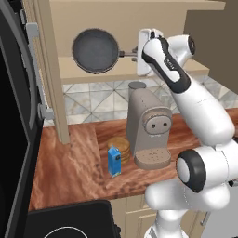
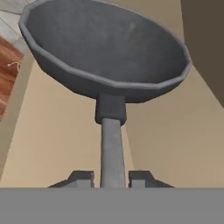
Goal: Pick the pan from the cabinet and place it on the stove. Then turn on the stove burner for the pan.
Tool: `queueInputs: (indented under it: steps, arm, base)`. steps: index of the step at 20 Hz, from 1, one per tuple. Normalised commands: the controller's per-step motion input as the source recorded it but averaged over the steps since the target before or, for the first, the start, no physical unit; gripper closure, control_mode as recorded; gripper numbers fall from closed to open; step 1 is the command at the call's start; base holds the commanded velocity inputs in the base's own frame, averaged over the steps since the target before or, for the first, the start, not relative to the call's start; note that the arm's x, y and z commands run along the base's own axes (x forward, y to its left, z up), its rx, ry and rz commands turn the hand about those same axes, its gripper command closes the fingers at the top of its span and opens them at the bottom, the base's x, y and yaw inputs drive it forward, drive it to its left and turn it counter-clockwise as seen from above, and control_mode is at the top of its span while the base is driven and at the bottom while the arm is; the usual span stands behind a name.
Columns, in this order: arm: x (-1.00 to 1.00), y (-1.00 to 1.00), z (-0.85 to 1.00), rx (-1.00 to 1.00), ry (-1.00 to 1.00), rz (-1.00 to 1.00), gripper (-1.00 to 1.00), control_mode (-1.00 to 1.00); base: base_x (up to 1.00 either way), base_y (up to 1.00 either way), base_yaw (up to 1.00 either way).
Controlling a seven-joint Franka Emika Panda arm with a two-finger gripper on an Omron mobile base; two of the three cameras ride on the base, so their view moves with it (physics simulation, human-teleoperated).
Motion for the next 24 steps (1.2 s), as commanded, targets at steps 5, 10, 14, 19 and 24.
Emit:
queueInputs:
  steps: [5, 10, 14, 19, 24]
  arm:
    - [-0.76, -0.16, 0.06, 0.0, -0.06, -0.07, 1.0, -1.0]
    - [-0.77, -0.33, 0.0, 0.0, -0.06, -0.04, 1.0, -1.0]
    - [-0.66, -0.48, 0.0, 0.0, -0.06, 0.0, 1.0, -1.0]
    - [-0.36, -0.21, -0.05, -0.01, -0.03, 0.0, 1.0, -1.0]
    - [-0.02, 0.0, 0.0, 0.0, 0.0, 0.0, 1.0, -1.0]
  base:
    - [0.0, 0.0, 0.0]
    - [0.0, 0.0, 0.0]
    - [0.0, 0.0, 0.0]
    - [0.0, 0.0, 0.0]
    - [0.0, 0.0, 0.0]
